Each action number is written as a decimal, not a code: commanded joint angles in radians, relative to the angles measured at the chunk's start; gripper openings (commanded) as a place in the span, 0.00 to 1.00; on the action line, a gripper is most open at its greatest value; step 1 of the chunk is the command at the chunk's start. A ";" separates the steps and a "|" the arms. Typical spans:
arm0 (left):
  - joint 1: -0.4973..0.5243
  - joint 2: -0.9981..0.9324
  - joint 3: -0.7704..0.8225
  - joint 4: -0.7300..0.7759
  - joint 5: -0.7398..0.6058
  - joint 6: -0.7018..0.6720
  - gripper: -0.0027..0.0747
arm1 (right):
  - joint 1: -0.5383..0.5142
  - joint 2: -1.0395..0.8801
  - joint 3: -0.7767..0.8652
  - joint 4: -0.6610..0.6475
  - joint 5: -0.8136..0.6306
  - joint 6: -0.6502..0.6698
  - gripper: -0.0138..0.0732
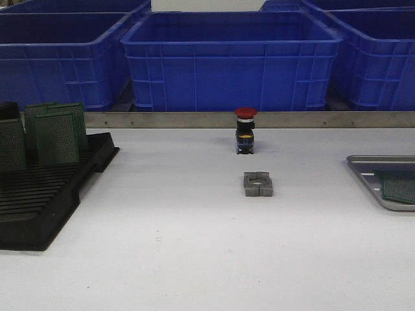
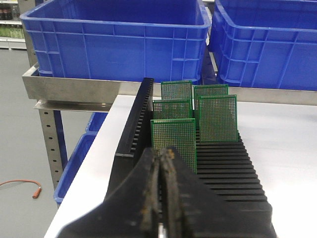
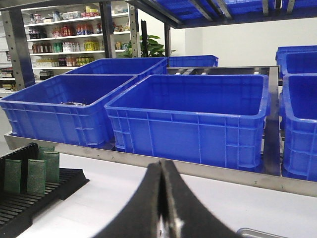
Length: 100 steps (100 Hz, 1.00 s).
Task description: Place circuit board on tray
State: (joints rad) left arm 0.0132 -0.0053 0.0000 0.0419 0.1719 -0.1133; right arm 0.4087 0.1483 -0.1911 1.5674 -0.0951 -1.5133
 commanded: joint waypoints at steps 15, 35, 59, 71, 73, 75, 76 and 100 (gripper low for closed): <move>-0.004 -0.030 0.049 -0.003 -0.077 -0.006 0.01 | -0.003 0.010 -0.024 -0.008 0.038 -0.007 0.09; -0.004 -0.030 0.049 -0.003 -0.077 -0.006 0.01 | -0.003 0.010 -0.024 -0.008 0.042 -0.007 0.09; -0.004 -0.030 0.049 -0.003 -0.077 -0.006 0.01 | -0.003 0.010 -0.024 -0.007 -0.011 -0.007 0.09; -0.004 -0.030 0.049 -0.003 -0.077 -0.006 0.01 | -0.004 0.012 -0.023 -0.004 -0.114 -0.007 0.09; -0.004 -0.030 0.049 -0.003 -0.077 -0.006 0.01 | -0.006 0.012 -0.023 -0.004 -0.128 -0.007 0.09; -0.004 -0.030 0.049 -0.003 -0.077 -0.006 0.01 | -0.012 0.012 -0.023 -0.006 -0.137 -0.007 0.09; -0.004 -0.030 0.049 -0.003 -0.077 -0.006 0.01 | -0.014 0.012 -0.023 -0.007 -0.139 -0.007 0.09; -0.004 -0.030 0.049 -0.003 -0.077 -0.006 0.01 | -0.236 0.012 -0.003 -0.211 0.000 0.068 0.09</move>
State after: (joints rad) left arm 0.0132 -0.0053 0.0000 0.0419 0.1719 -0.1133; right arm 0.2582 0.1483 -0.1818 1.4769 -0.1772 -1.5022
